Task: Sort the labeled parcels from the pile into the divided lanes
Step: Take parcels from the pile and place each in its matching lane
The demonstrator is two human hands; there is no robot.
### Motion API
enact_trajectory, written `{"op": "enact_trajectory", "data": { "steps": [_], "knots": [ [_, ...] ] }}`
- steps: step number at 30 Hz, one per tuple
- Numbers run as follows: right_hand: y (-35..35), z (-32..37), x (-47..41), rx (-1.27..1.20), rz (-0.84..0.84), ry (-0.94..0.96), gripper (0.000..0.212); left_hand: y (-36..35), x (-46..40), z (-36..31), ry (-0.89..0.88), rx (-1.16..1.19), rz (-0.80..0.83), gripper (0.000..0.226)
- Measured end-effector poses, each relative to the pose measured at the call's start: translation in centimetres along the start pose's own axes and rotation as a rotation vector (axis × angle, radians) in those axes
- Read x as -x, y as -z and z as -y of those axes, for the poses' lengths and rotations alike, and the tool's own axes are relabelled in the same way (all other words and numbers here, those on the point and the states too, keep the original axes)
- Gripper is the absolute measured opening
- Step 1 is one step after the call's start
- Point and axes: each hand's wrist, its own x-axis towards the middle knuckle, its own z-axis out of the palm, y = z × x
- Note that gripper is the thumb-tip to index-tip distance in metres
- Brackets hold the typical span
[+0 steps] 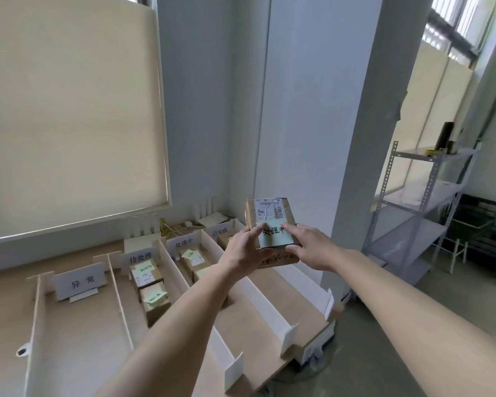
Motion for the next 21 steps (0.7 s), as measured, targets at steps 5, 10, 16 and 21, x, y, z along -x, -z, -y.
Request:
{"op": "enact_trajectory", "data": {
  "steps": [5,10,16,21],
  "knots": [
    [-1.4,-3.5,-7.0,0.005,0.051,0.008,0.068,-3.2,-6.5,3.3,0.047,0.035,0.002,0.074],
    [-3.3,-5.7,-12.6,-0.030,0.064,0.031,0.067,-5.1,-10.6,6.2,0.069,0.060,-0.041,0.072],
    [-7.3,-7.4,-17.6,-0.070,0.122,0.085,0.066,-7.7,-12.9,10.6,0.135,0.057,-0.058,0.073],
    [-13.8,-9.2,-20.7,-0.102,0.212,0.157,0.067,-12.1,-12.5,15.1,0.259,0.031,-0.056,0.074]
  ]
}}
